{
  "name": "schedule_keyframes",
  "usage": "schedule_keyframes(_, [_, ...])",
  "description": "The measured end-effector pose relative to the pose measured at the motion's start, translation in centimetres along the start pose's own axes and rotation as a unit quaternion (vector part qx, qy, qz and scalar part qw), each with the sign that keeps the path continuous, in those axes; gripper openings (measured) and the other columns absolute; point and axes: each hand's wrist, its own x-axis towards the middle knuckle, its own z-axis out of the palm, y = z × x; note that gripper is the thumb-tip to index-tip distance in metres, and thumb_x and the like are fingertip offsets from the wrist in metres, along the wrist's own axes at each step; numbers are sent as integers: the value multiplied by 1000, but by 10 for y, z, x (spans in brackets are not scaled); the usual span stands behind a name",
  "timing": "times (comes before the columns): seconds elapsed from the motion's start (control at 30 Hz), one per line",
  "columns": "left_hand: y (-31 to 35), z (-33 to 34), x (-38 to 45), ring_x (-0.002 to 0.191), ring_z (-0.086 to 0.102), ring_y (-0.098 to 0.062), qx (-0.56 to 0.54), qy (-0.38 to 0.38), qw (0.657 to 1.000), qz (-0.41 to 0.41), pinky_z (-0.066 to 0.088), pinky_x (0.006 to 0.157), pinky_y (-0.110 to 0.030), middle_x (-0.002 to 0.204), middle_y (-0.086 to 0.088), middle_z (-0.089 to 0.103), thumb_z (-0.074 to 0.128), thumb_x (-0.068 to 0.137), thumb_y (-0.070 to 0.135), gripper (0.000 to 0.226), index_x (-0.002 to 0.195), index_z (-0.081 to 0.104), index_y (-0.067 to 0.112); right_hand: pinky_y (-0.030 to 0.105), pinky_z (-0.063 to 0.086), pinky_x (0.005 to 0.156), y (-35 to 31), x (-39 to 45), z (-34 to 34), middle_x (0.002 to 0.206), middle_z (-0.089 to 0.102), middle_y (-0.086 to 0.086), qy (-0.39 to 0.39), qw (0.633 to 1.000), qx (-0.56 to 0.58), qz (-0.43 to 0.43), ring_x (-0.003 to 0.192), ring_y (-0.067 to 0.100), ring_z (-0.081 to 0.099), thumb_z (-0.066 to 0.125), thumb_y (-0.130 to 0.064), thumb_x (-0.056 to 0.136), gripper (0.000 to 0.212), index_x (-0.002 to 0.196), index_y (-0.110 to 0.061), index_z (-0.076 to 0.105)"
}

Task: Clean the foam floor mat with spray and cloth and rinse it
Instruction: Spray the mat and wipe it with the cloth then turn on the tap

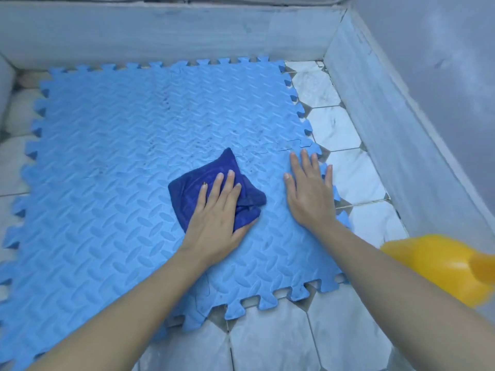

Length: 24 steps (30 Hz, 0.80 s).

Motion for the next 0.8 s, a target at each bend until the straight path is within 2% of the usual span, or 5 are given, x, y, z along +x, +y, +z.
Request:
schedule_keyframes(0.1, [-29,-5,36,147,-6,-17,3,23,1000,-20,-2,118,-40,161,-3,0,30,88,66,81,151,17,16,50,1,121,3,1,4,163,21,7,37,998,18,48,152,24,10,29,-31,104,54,154,-15,25])
schedule_keyframes(0.23, [-60,-13,98,147,-2,-25,19,43,989,-138,1,118,-45,161,-6,2,29,92,62,75,152,14,19,46,8,122,3,2,6,162,23,9,43,997,26,62,151,27,13,26,-31,100,57,154,-11,27])
schedule_keyframes(0.57, [-11,-6,48,147,5,-16,0,-66,989,135,6,118,-37,160,2,8,23,95,45,58,151,18,30,50,18,120,0,4,7,160,27,15,36,998,-21,56,149,32,21,18,-31,98,61,151,-5,31])
schedule_keyframes(0.67, [-18,-6,135,147,7,-20,26,-41,990,131,5,118,-39,161,2,6,17,94,47,58,151,15,33,50,16,121,0,7,6,160,26,14,25,998,-23,59,149,31,19,17,-32,97,62,152,-6,29])
schedule_keyframes(0.8, [-11,2,226,147,-1,-22,10,-28,999,18,-1,119,-41,161,1,-1,19,100,43,54,152,11,31,49,15,122,1,4,4,161,25,13,17,998,-24,61,150,30,18,17,-32,97,63,153,-6,28])
